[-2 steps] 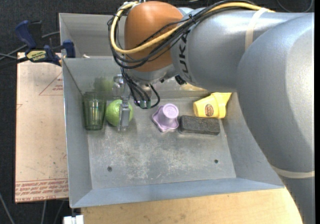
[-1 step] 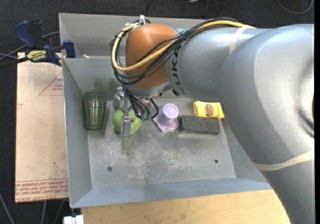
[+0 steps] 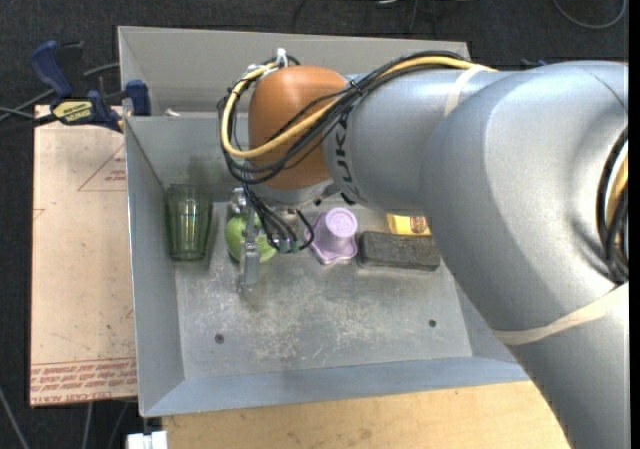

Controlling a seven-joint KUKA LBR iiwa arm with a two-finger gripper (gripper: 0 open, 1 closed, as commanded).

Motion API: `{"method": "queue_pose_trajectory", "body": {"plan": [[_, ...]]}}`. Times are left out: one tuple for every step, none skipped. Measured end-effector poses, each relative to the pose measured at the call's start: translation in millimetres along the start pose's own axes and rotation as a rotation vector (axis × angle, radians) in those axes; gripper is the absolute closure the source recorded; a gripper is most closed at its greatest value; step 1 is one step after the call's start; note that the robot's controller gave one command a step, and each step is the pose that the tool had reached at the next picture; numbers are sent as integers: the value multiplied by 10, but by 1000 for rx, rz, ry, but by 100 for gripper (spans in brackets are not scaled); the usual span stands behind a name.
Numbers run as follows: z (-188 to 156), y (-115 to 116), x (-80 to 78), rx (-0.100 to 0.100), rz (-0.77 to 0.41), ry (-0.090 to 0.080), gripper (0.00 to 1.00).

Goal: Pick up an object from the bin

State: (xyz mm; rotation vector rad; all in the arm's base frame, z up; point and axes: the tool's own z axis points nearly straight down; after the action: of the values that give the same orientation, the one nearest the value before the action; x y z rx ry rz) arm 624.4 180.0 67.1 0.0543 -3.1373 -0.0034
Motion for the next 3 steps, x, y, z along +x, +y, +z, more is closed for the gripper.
{"method": "queue_pose_trajectory", "body": {"plan": [[-303,-100,-45,-3,184,-9,0],[-101,-23,-22,-2,24,-6,0],[-29,-152,-66,-5,239,-10,100]]}}
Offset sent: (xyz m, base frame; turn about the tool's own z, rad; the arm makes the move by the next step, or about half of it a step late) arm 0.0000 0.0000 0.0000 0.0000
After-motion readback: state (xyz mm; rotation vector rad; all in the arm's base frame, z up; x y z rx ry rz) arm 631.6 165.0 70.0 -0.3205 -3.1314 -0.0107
